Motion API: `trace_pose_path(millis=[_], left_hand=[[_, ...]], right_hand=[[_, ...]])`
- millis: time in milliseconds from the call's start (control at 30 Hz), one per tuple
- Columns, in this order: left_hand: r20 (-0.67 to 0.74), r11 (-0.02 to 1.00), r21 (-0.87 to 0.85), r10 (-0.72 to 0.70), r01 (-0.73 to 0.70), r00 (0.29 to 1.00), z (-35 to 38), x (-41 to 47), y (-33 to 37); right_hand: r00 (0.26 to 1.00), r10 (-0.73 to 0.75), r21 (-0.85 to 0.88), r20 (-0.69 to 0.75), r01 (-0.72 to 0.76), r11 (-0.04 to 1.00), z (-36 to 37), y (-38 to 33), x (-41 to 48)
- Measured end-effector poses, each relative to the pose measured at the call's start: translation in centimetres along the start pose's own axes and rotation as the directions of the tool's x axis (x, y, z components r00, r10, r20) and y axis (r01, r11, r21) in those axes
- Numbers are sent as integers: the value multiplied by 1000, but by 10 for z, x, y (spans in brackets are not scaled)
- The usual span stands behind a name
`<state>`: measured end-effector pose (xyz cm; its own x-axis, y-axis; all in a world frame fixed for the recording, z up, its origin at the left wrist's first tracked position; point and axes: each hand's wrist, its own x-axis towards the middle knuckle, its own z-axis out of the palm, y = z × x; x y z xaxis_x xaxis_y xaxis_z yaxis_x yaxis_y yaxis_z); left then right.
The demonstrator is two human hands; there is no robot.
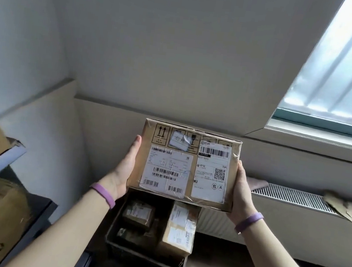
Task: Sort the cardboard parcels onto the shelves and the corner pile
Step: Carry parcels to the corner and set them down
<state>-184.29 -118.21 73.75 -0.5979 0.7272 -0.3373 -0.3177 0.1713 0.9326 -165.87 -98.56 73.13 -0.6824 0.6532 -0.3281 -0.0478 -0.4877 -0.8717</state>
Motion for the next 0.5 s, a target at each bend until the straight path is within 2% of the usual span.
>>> trace_pose_path(millis=[233, 500], left_hand=[[63, 990, 48, -136, 133, 989, -17, 138, 11], [115, 964, 21, -267, 266, 957, 0, 237, -9]], right_hand=[[994, 86, 20, -74, -85, 996, 0, -8, 105], [970, 212, 115, -119, -199, 973, -37, 18, 198]])
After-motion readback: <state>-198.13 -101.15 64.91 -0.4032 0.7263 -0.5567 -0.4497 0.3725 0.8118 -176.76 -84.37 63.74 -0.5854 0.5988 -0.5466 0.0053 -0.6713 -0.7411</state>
